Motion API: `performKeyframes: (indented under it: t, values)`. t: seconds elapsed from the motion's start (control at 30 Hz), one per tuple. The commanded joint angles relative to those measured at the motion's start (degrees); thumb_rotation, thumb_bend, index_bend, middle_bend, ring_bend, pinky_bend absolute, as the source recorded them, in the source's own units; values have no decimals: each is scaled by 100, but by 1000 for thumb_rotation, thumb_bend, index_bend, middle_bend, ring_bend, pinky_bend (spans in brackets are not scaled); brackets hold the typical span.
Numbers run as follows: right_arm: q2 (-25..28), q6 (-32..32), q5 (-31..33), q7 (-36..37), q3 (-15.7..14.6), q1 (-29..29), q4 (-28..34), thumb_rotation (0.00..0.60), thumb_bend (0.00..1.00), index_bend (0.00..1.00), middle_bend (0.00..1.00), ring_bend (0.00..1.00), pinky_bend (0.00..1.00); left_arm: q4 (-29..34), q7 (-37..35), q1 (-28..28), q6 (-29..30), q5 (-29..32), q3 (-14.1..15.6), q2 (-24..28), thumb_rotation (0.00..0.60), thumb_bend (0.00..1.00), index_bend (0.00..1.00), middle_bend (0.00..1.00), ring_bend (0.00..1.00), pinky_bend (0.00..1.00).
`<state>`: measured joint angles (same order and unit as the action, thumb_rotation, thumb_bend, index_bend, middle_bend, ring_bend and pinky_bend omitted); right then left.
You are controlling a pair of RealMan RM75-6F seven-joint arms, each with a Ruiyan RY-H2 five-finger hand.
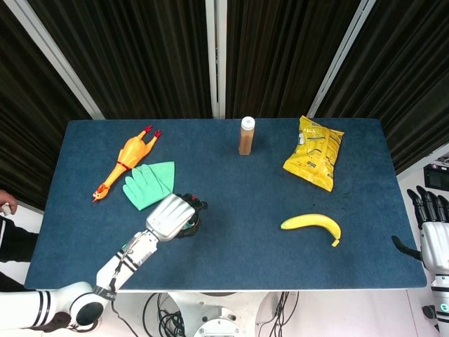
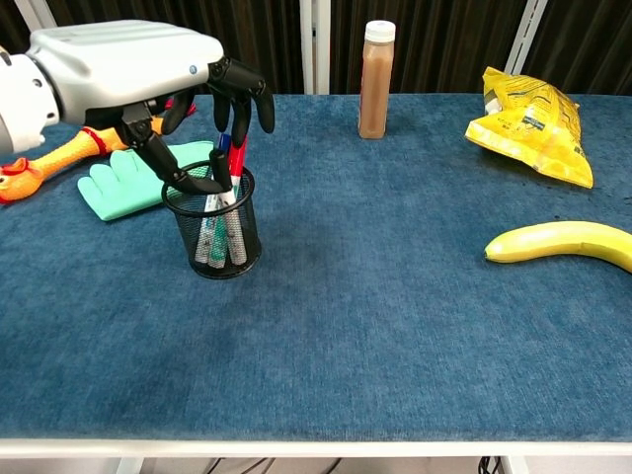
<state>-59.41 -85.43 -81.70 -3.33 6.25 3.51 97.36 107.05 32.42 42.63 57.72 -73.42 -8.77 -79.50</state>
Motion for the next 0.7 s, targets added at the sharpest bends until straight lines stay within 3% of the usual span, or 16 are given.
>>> performKeyframes:
  t: [0.03,0.37,0.7]
  values:
    - [15,4,-1,2,-2,0,19,600,122,0,0,0,0,-77,-37,30,47,-69,0,-70,600,206,322,414,395,637]
    - [130,39,-49,-57,-29,16,183,600,121,0,0,0,0,-283,-281,27,98,-155,120,-220,600,211,341,432,403,636]
    - [132,57,-32,-114,-52,11,232,600,122,0,0,0,0,-252,-228,69,100,-121,148,-190,600,241,373,508,484,681]
